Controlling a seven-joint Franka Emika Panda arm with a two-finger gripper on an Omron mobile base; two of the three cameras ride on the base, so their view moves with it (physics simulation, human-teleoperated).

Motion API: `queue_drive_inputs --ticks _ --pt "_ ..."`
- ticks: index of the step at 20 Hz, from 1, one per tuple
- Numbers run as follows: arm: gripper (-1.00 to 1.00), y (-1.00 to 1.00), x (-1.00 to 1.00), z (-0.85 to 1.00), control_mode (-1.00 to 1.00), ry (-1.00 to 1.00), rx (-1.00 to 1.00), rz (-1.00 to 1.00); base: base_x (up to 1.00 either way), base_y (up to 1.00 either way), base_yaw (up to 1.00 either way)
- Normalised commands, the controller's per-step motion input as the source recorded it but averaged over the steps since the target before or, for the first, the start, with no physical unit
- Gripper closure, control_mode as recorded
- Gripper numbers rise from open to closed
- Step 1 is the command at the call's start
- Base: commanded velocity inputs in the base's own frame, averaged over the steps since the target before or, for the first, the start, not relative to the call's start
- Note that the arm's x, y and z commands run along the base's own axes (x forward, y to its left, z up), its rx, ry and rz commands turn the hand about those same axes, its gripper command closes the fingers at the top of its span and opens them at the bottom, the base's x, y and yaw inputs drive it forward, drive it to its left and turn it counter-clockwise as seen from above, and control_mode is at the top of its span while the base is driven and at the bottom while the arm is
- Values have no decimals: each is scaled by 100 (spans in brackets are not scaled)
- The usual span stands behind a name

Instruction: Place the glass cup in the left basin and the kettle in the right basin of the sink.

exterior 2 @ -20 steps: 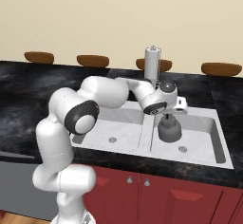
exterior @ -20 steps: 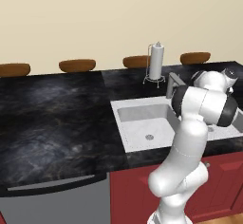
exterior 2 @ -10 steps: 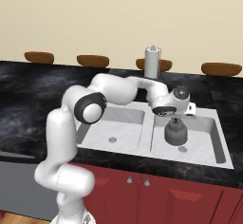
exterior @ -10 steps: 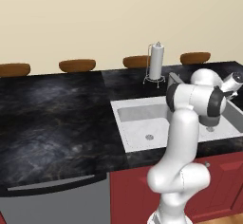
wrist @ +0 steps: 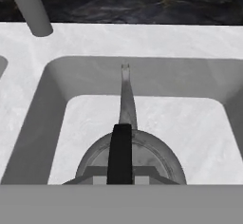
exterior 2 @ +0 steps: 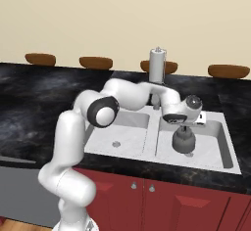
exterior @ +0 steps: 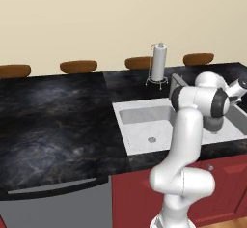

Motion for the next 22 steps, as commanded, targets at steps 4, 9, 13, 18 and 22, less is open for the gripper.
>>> queue_drive_inputs --ticks 4,9,13,18,22 --pt "100 0 31 -31 -100 0 0 0 0 0 0" --pt "100 0 29 -35 -100 0 0 0 0 0 0" --pt "100 -2 18 -38 -100 0 0 0 0 0 0" --pt "100 -2 13 -41 -100 0 -2 0 0 0 0" --pt "100 -6 10 -34 -100 0 -2 0 0 0 0"
